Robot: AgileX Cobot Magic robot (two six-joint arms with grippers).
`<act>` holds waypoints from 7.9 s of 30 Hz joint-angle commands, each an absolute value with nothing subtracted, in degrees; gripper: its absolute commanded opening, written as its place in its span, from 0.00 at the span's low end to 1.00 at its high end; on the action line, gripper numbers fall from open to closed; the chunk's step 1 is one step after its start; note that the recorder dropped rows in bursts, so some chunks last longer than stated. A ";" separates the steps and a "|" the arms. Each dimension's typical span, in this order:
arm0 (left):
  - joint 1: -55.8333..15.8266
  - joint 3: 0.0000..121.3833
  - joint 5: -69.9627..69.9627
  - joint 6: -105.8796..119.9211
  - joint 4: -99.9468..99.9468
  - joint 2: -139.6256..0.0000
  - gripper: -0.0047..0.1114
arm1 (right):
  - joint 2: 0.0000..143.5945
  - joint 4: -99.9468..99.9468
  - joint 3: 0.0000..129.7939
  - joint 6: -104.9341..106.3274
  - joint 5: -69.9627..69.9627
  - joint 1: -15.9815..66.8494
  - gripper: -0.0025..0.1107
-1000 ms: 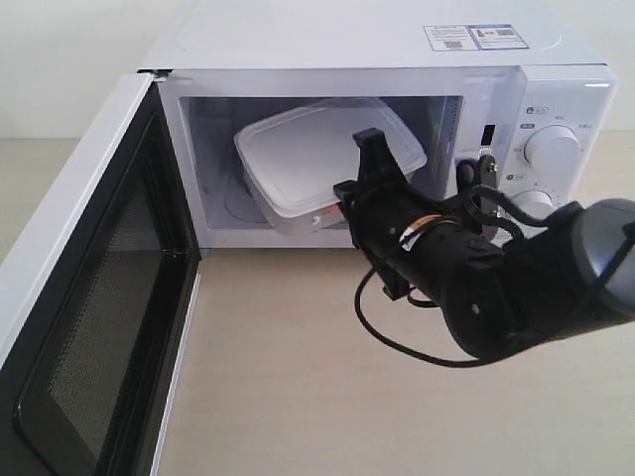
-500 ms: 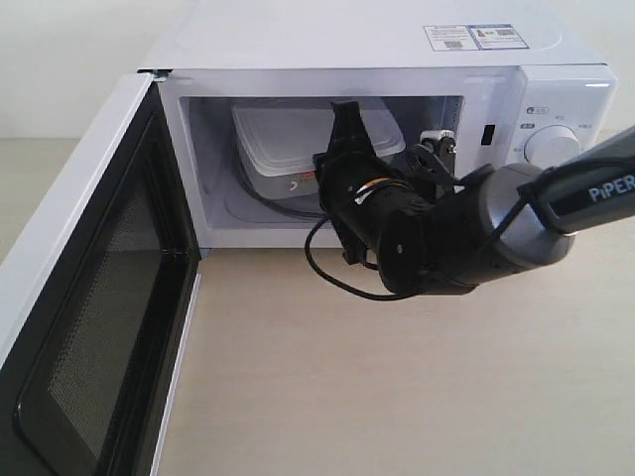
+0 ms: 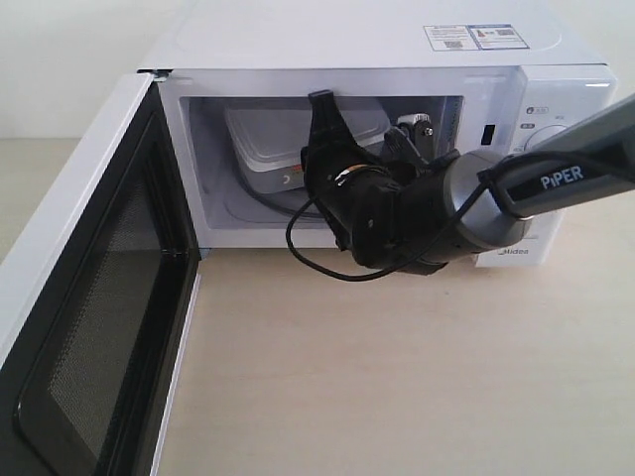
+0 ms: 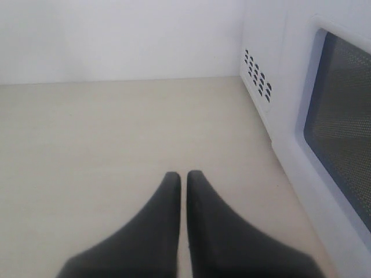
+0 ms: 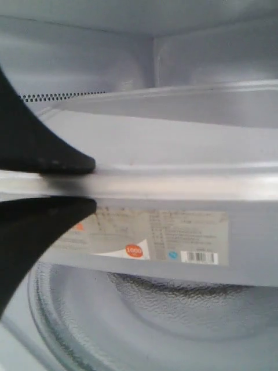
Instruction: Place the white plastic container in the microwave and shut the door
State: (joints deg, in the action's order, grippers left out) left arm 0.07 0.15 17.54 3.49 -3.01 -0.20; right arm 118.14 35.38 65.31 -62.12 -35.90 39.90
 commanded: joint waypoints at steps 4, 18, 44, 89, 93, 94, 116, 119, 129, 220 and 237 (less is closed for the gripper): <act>0.36 0.00 17.55 3.54 -3.02 0.00 0.08 | 117.96 35.80 65.96 -56.16 -37.69 39.83 0.02; 0.36 0.00 17.55 3.54 -3.02 0.00 0.08 | 117.96 37.10 65.96 -55.62 -38.45 39.83 0.46; 0.36 0.00 17.55 3.54 -3.02 0.00 0.08 | 114.90 22.04 65.13 -51.95 -22.53 39.83 0.48; 0.36 0.00 17.55 3.54 -3.02 0.00 0.08 | 111.00 15.35 56.61 -2.16 -28.57 42.93 0.03; 0.36 0.00 17.55 3.54 -3.02 0.00 0.08 | 113.50 14.37 56.61 -1.98 -34.82 42.93 0.03; 0.36 0.00 17.55 3.54 -3.02 0.00 0.08 | 114.67 14.37 56.61 -0.90 -34.93 42.93 0.03; 0.36 0.00 17.55 3.54 -3.02 0.00 0.08 | 126.54 24.90 71.00 7.01 -37.90 40.47 0.03; 0.36 0.00 17.55 3.54 -3.02 0.00 0.08 | 126.67 25.58 71.61 6.76 -37.47 39.99 0.03; 0.36 0.00 17.55 3.54 -3.02 0.00 0.08 | 126.30 25.61 71.61 7.00 -31.67 39.90 0.03; 0.36 16.76 -9.58 2.55 -1.02 -15.52 0.08 | 69.25 42.22 12.71 23.69 -51.55 49.82 0.03; 0.36 16.76 -9.62 2.55 -1.02 -15.39 0.08 | 69.25 42.22 12.71 21.14 -47.57 49.82 0.03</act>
State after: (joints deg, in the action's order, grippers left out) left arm 0.07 16.39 -9.26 3.02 -1.19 -15.27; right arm 69.75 42.36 12.94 21.36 -48.50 49.69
